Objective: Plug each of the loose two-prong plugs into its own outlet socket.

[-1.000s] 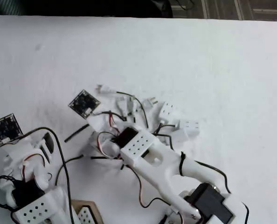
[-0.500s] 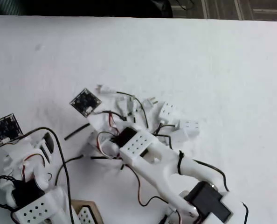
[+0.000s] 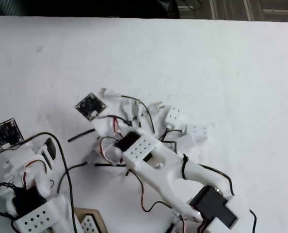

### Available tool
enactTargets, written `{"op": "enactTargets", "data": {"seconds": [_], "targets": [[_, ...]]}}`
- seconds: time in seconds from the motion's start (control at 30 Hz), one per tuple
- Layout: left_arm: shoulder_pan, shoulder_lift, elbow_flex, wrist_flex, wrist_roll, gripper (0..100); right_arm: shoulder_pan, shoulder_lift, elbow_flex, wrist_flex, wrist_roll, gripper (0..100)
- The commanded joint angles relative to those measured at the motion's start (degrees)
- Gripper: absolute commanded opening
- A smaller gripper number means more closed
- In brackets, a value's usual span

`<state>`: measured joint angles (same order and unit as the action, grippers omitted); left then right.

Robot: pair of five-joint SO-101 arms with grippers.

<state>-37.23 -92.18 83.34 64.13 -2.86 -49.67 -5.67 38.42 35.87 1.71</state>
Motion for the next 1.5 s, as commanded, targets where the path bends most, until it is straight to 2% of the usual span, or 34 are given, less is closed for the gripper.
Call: {"op": "enactTargets", "data": {"seconds": [0.0,0.23,0.47,0.63,0.73,0.9,1.23,1.47], "targets": [[-0.66,-0.48,-0.35,0.26,-0.53,28,-0.04,4.00,-3.87,0.84,-0.53,1.7],[-0.75,-0.48,-0.35,0.26,-0.53,28,-0.66,14.81,-12.92,10.86,-0.53,1.7],[-0.75,-0.48,-0.35,0.26,-0.53,28,-1.10,15.25,-11.52,12.18,3.69,1.7],[-0.75,-0.48,-0.35,0.26,-0.53,28,-1.27,15.16,-10.64,12.18,3.96,1.7],[-0.75,-0.48,-0.35,0.18,-0.62,28,-1.19,12.70,-11.08,12.09,3.96,1.7],[-0.75,-0.48,-0.35,0.18,-0.62,28,-0.92,0.66,-10.90,12.35,3.96,1.7],[-0.75,-0.48,0.53,-0.79,-0.62,28,8.84,-17.54,-13.10,14.02,3.96,1.7],[-0.75,-0.48,0.62,-0.79,-0.62,28,20.18,-14.20,-23.91,13.41,4.04,1.7]]}}
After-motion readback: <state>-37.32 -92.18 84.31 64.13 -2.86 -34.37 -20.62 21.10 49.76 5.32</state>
